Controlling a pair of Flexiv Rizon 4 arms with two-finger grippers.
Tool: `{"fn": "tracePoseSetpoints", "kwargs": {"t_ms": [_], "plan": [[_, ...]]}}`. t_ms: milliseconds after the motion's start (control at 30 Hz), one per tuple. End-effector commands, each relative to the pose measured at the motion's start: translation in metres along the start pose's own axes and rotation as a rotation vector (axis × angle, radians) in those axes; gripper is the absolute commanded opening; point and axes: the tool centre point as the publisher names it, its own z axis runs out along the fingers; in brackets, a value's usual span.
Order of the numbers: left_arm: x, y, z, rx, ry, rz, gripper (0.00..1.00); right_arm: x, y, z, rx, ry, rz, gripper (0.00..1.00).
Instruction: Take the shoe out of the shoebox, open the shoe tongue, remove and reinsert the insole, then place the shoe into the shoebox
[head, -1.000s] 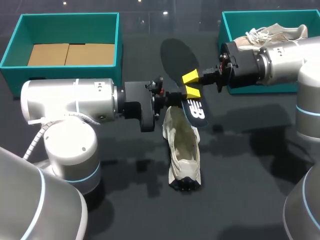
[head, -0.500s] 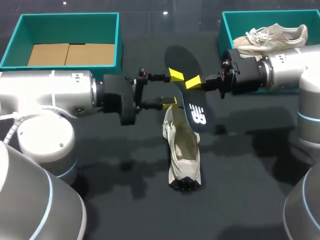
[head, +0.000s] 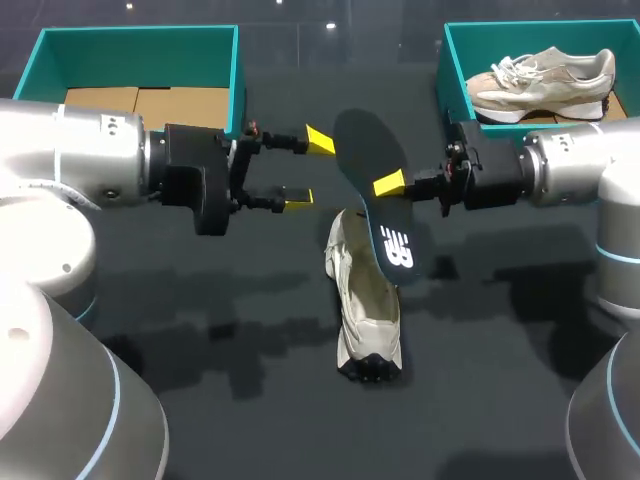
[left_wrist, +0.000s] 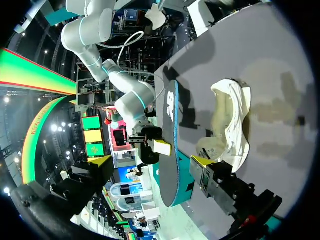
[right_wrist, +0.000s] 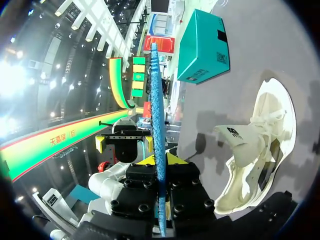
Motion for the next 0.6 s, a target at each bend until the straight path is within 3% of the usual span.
{"fn": "tracePoseSetpoints", "kwargs": {"t_ms": [33,133,233,333,367,600], "plan": [[0.000,-0.002,-0.003,-0.002,0.003,0.001,1.00,0.000,0.000,0.001,0.001,0.000,0.000,0.00],[-0.010,0.011,-0.005,-0.011,0.027,-0.020,1.00,0.000,0.000,0.001,0.001,0.000,0.000,0.00],[-0.024,0.033,-0.008,-0.033,0.125,-0.078,1.00,0.000,0.000,0.001,0.001,0.000,0.000,0.00],[-0.041,0.061,-0.012,0.031,0.335,-0.053,1.00,0.000,0.000,0.001,0.001,0.000,0.000,0.00],[-0.049,0.070,-0.013,0.030,0.473,-0.029,1.00,0.000,0.000,0.001,0.001,0.000,0.000,0.00],[-0.049,0.070,-0.013,0.030,0.473,-0.029,1.00,0.000,0.000,0.001,0.001,0.000,0.000,0.00]]}}
